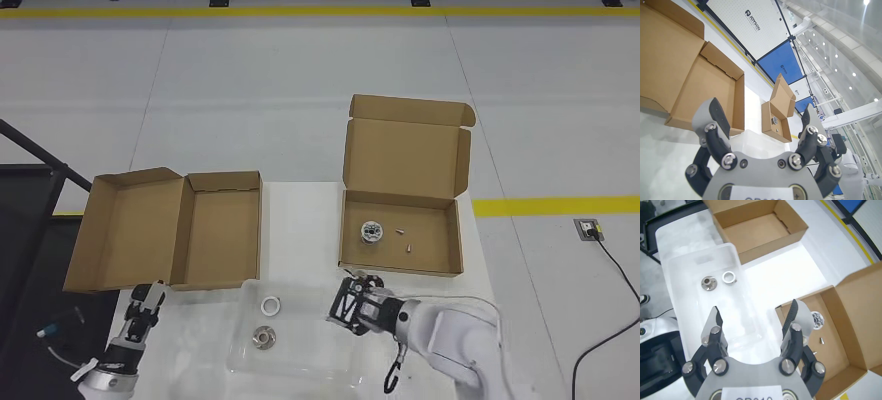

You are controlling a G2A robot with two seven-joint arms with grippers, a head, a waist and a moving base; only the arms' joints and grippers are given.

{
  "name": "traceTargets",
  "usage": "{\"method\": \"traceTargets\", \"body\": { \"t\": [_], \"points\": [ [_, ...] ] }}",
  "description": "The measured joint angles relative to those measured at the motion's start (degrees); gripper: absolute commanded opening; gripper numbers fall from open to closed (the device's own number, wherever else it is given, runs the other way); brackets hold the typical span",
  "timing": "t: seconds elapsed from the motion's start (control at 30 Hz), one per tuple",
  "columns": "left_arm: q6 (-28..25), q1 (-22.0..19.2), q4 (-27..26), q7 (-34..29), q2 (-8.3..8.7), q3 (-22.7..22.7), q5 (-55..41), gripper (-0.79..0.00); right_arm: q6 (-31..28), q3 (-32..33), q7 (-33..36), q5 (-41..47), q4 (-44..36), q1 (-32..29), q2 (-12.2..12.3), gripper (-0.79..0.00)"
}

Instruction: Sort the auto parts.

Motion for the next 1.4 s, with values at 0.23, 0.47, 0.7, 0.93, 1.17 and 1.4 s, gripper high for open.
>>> {"method": "traceTargets", "body": {
  "t": [0.23,0.47,0.7,0.93,1.17,1.4],
  "points": [
    [-0.33,0.22,-0.46,-0.44,-0.03,-0.05,0.12,0.000,-3.66,-3.06,0.83,2.90,0.80,1.02,-0.11,0.000],
    [-0.32,0.21,-0.45,-0.42,-0.03,-0.05,0.12,0.000,-3.60,-3.02,0.80,2.81,0.75,0.99,-0.11,0.000],
    [-0.53,0.05,-0.82,-2.28,-0.07,0.64,-2.30,0.000,-2.98,-7.92,3.08,0.70,3.22,3.91,-0.77,0.000],
    [-1.96,1.38,-0.05,-12.13,0.49,-2.90,-15.83,0.000,-0.88,-18.28,10.14,4.27,12.86,15.66,-3.91,0.000],
    [-1.90,2.73,0.93,-20.04,1.01,-5.99,-23.49,0.000,0.66,-28.55,10.99,10.90,27.64,27.38,-8.91,0.000],
    [-0.81,2.70,1.07,-24.17,1.30,-6.08,-23.73,0.000,1.49,-33.36,10.38,13.28,36.03,32.01,-11.98,0.000]
  ]
}}
